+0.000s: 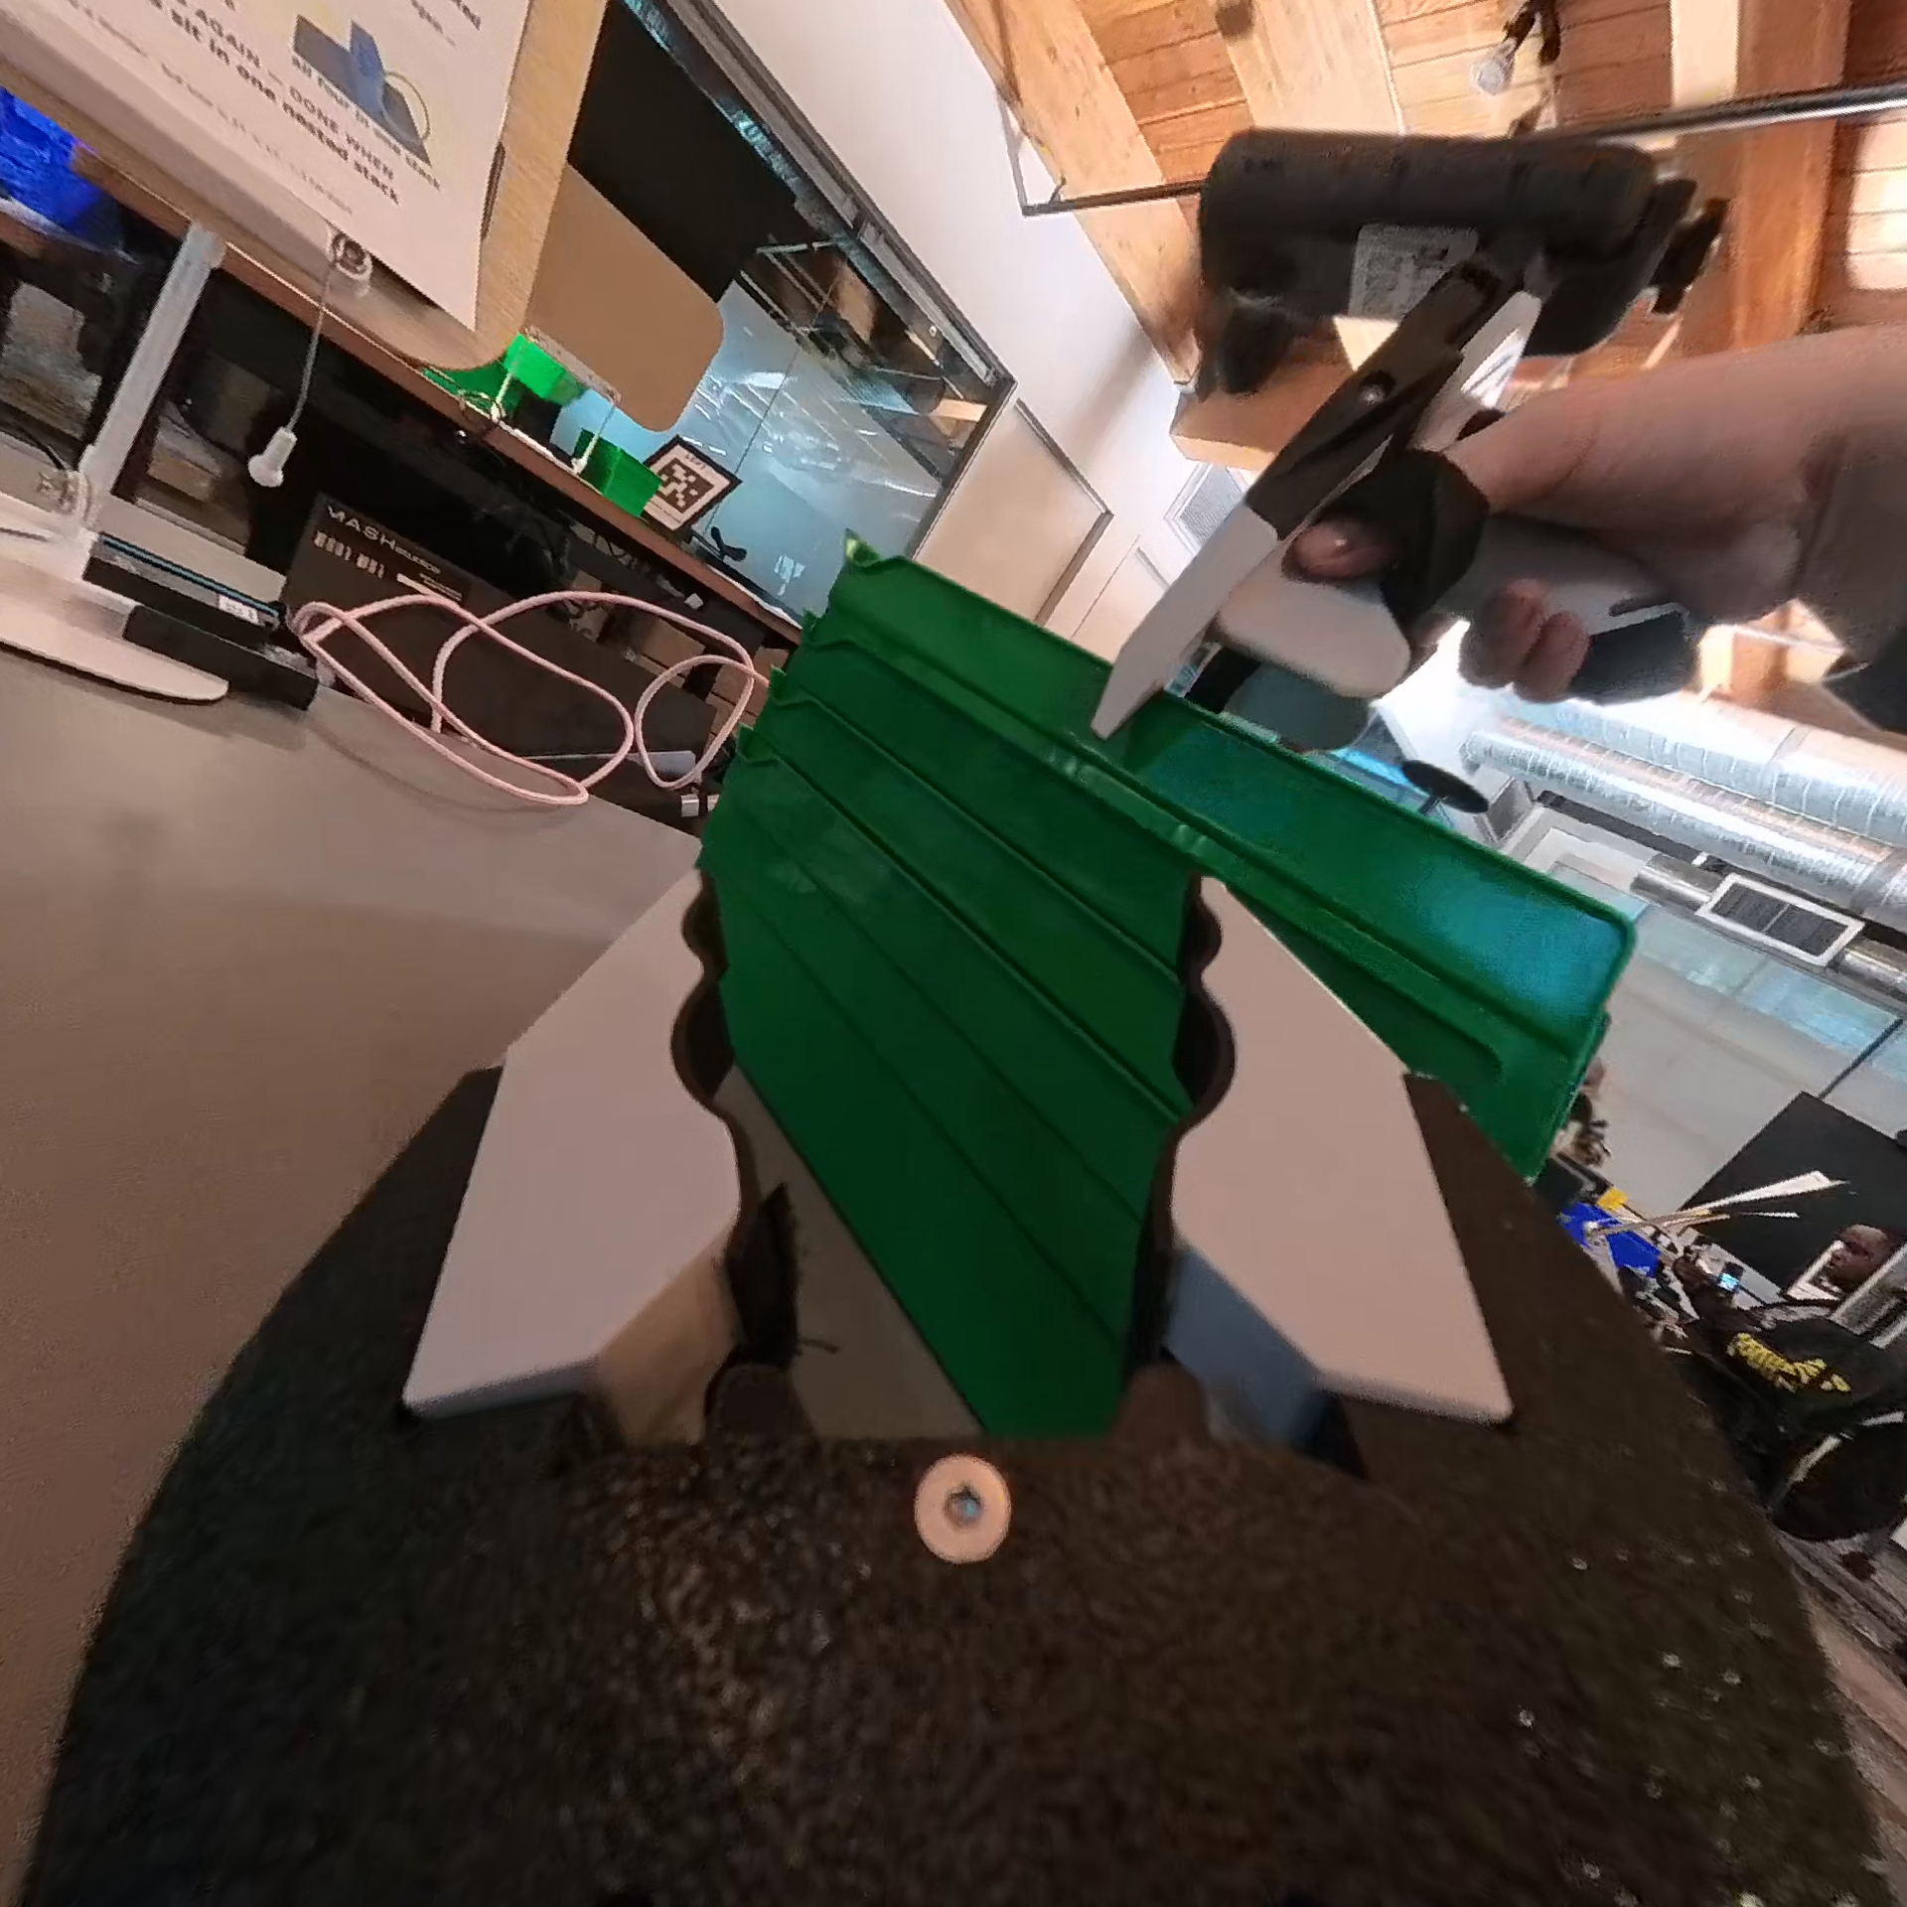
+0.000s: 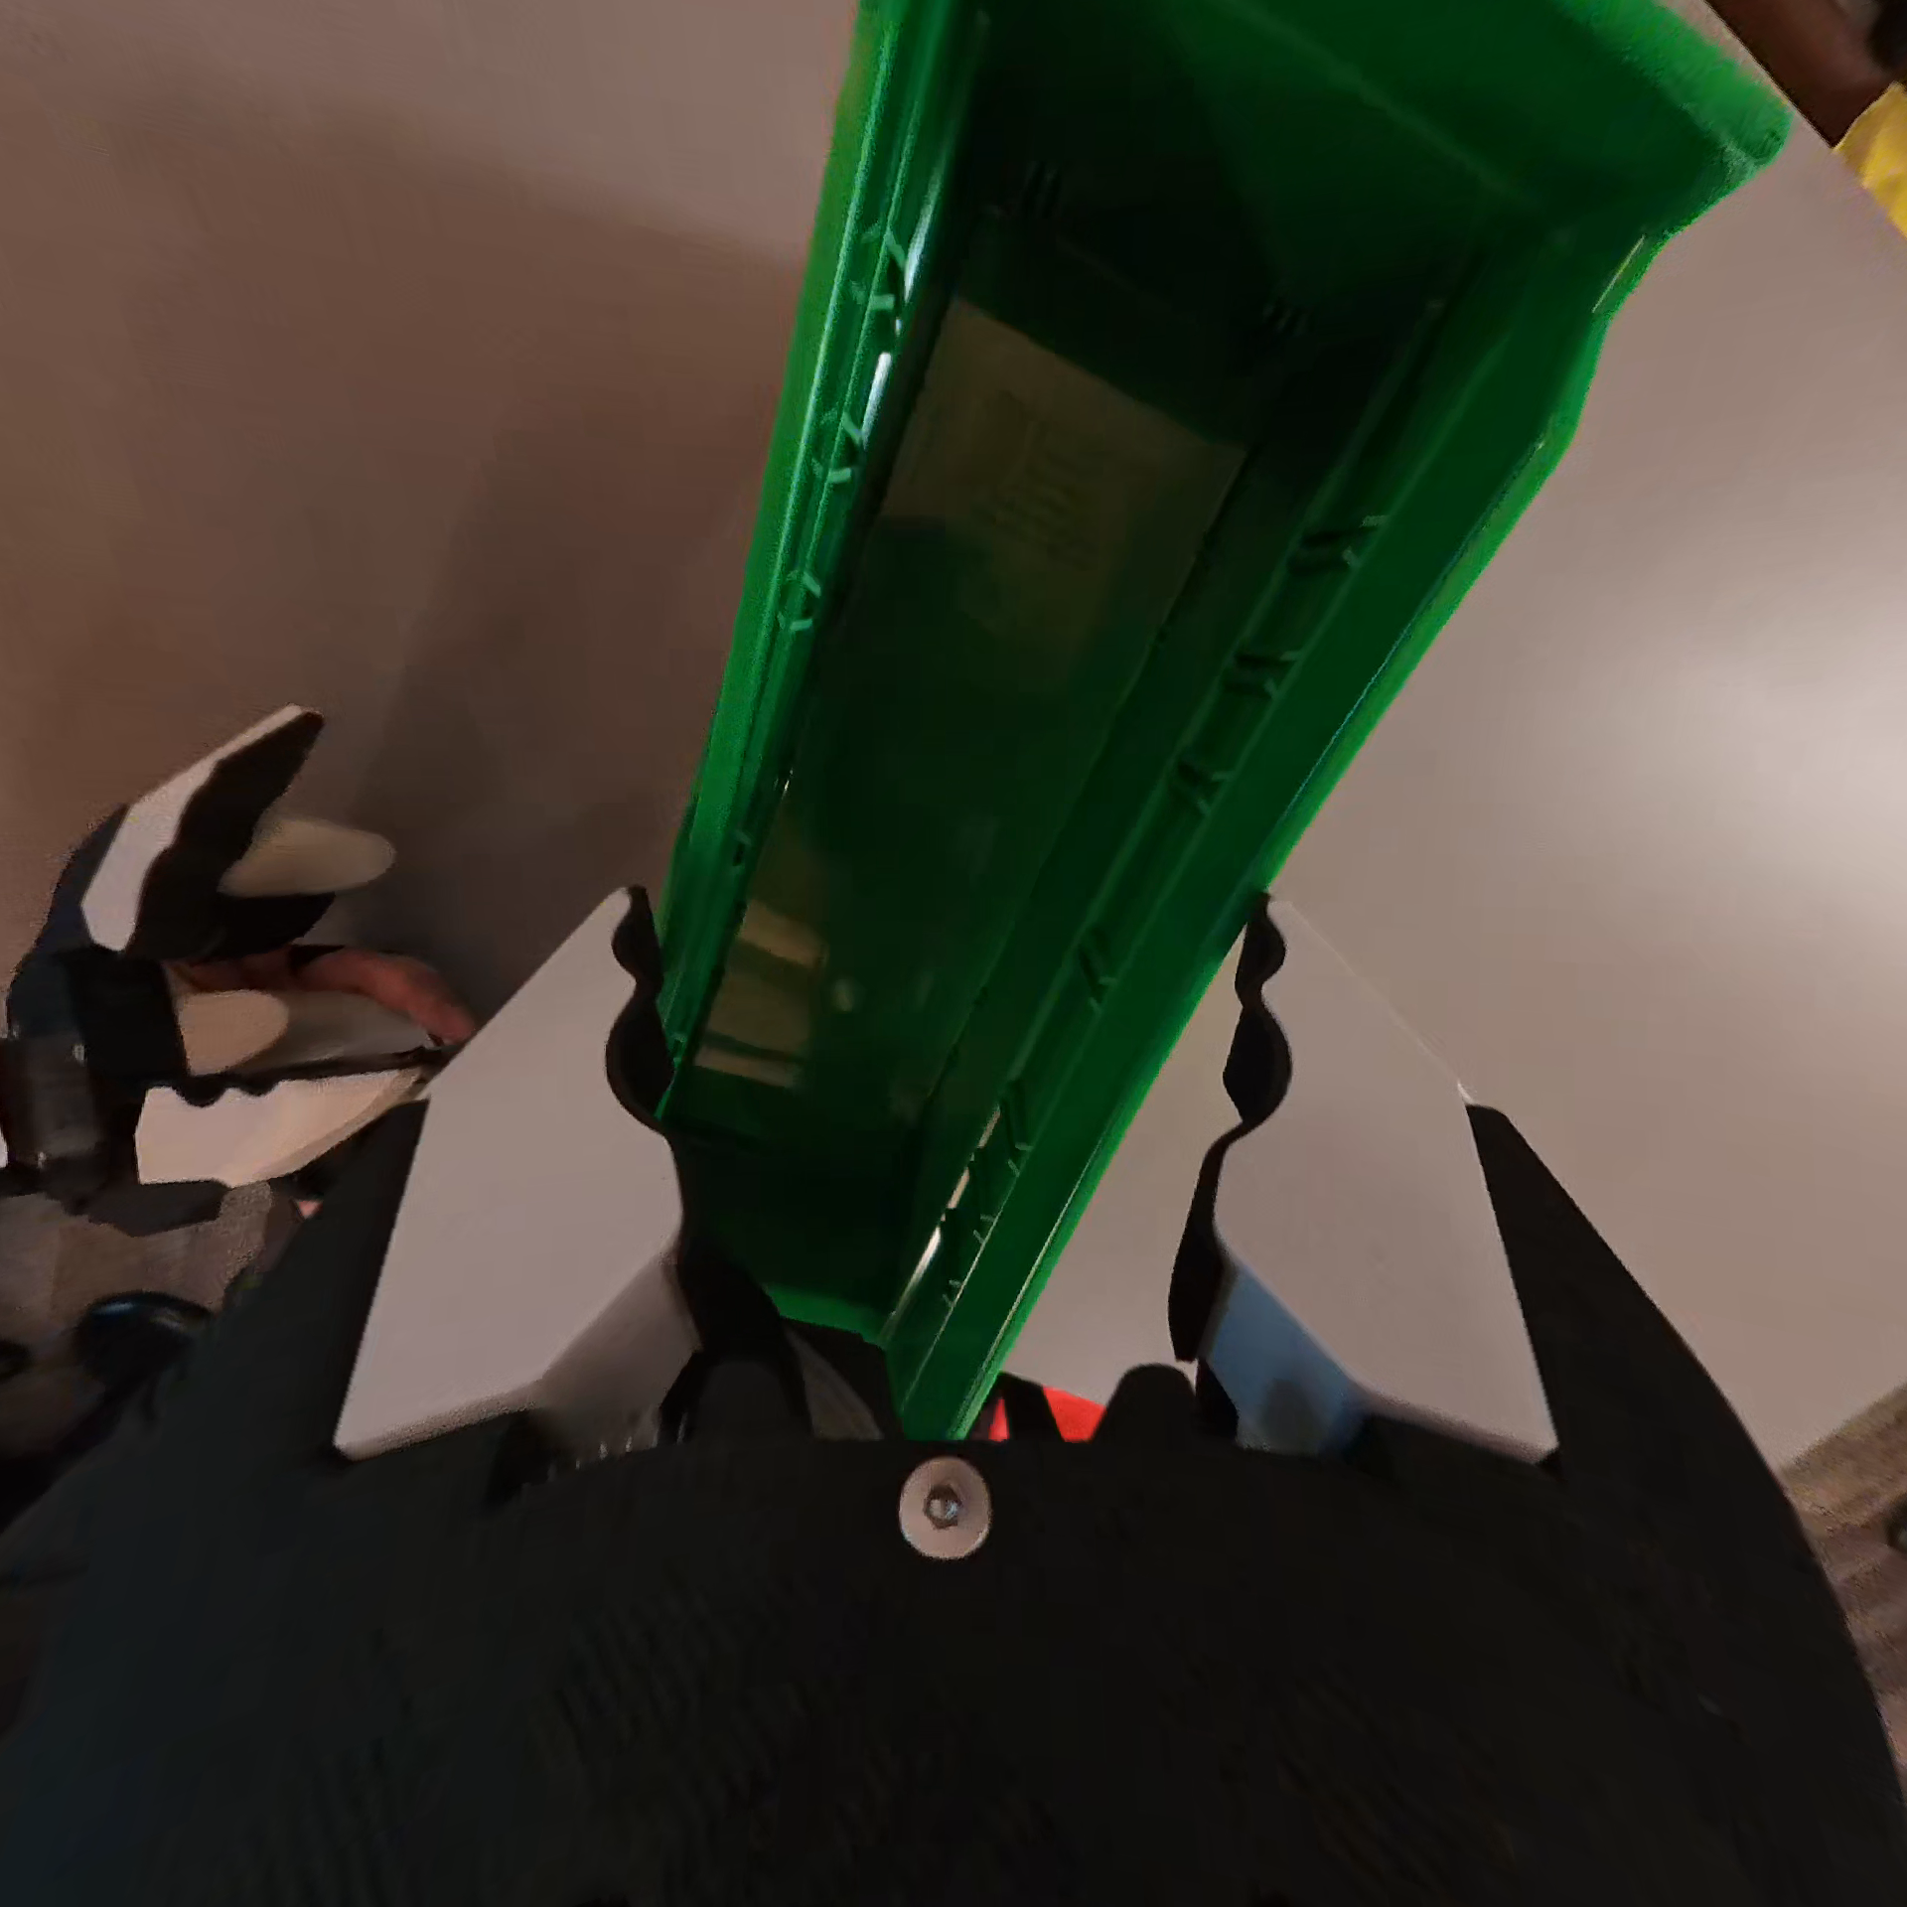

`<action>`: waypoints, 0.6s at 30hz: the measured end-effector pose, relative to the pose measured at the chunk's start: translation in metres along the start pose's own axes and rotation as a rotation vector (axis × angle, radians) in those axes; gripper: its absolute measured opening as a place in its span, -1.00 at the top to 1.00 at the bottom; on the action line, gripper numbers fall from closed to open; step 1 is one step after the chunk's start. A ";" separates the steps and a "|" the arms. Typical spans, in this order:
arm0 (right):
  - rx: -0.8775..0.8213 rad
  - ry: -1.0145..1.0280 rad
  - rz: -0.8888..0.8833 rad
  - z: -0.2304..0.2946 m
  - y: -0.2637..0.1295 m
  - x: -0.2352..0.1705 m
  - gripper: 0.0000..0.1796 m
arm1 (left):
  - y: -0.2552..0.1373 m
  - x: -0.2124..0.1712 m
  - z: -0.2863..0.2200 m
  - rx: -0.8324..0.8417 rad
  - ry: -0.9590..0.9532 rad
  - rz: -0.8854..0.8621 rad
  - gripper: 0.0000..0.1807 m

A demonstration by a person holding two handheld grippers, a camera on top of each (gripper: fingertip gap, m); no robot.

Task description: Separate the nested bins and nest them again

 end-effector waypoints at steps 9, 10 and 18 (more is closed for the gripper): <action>-0.032 -0.031 -0.033 -0.005 -0.036 0.002 -0.24 | 0.004 -0.005 0.002 0.012 -0.006 0.037 0.06; -0.029 -0.036 -0.044 -0.006 -0.043 0.001 -0.24 | 0.004 -0.005 0.002 0.012 -0.006 0.040 0.06; 0.003 0.036 -0.242 -0.052 -0.114 -0.026 -0.23 | 0.004 -0.006 0.004 0.018 -0.019 0.043 0.06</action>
Point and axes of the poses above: each gripper's, where its closed fingertips meet, y out along the fingers, x out of its top, z = x × y across the jaws, the point moved 5 cm from there along -y, back along the fingers, and after that the axes turned 12 degrees about -y, right-handed, at the moved point
